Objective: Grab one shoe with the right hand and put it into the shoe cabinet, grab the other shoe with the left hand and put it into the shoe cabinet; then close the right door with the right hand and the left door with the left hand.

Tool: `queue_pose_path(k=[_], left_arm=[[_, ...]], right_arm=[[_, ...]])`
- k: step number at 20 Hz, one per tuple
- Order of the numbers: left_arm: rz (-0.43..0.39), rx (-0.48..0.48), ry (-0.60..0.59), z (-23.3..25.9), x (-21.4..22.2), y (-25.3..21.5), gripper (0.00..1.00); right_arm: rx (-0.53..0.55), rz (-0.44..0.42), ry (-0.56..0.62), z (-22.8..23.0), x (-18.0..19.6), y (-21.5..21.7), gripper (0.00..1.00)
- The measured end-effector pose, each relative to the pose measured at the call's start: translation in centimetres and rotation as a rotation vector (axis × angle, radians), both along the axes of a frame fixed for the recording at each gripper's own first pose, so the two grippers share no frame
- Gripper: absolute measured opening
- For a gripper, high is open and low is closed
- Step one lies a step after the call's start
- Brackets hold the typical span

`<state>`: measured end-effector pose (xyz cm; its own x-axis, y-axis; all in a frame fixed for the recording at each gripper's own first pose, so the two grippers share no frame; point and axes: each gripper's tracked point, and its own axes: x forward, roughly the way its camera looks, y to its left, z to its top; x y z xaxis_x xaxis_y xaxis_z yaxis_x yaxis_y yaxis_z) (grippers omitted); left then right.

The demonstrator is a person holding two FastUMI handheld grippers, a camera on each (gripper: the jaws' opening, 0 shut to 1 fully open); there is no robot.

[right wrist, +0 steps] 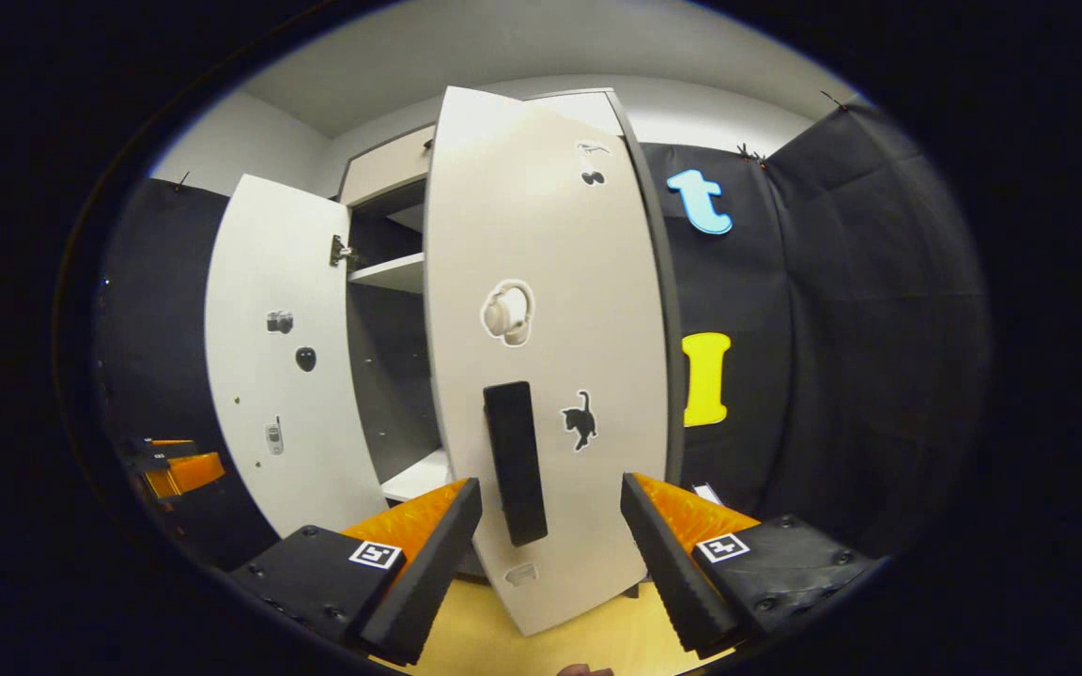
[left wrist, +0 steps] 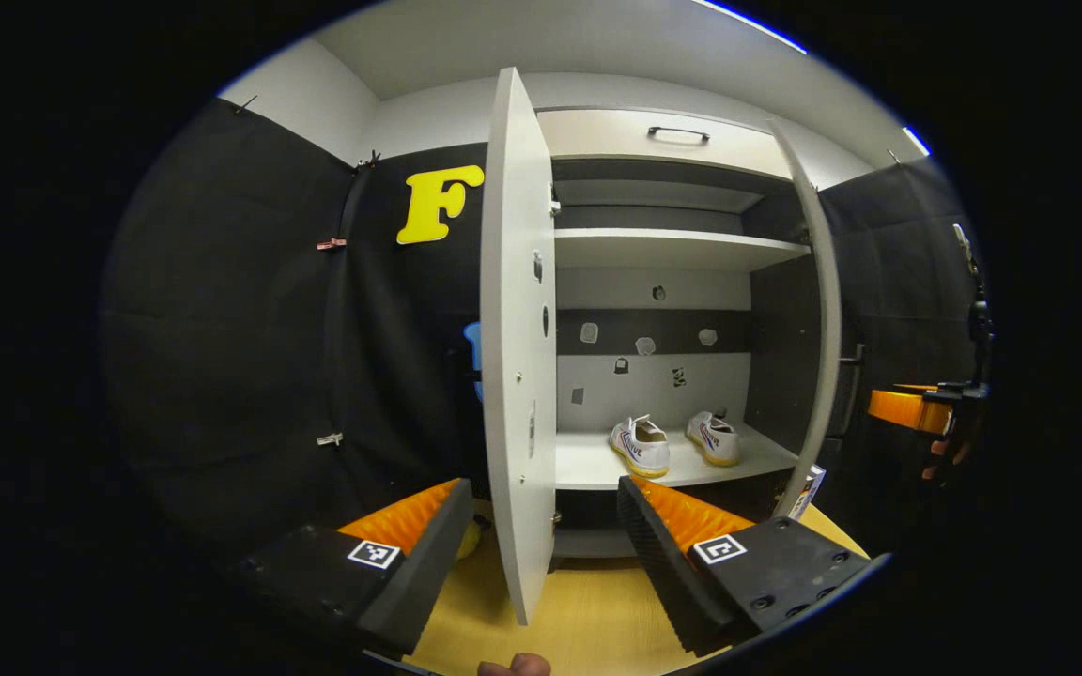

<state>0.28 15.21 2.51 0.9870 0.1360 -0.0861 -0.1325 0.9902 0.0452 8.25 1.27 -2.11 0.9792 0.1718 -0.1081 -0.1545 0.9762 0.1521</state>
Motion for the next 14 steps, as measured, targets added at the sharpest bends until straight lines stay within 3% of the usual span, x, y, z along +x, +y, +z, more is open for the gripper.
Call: queue_pose_path(k=[5,14], left_arm=[[0.035,0.014,0.006,-0.3,0.5,3.8,0.96],[0.169,0.044,-0.007,-0.1,3.0,12.8,0.97]], right_arm=[[0.028,0.075,0.005,0.6,-2.9,4.1,0.98],[0.017,0.064,0.005,0.9,-4.8,4.9,0.98]])
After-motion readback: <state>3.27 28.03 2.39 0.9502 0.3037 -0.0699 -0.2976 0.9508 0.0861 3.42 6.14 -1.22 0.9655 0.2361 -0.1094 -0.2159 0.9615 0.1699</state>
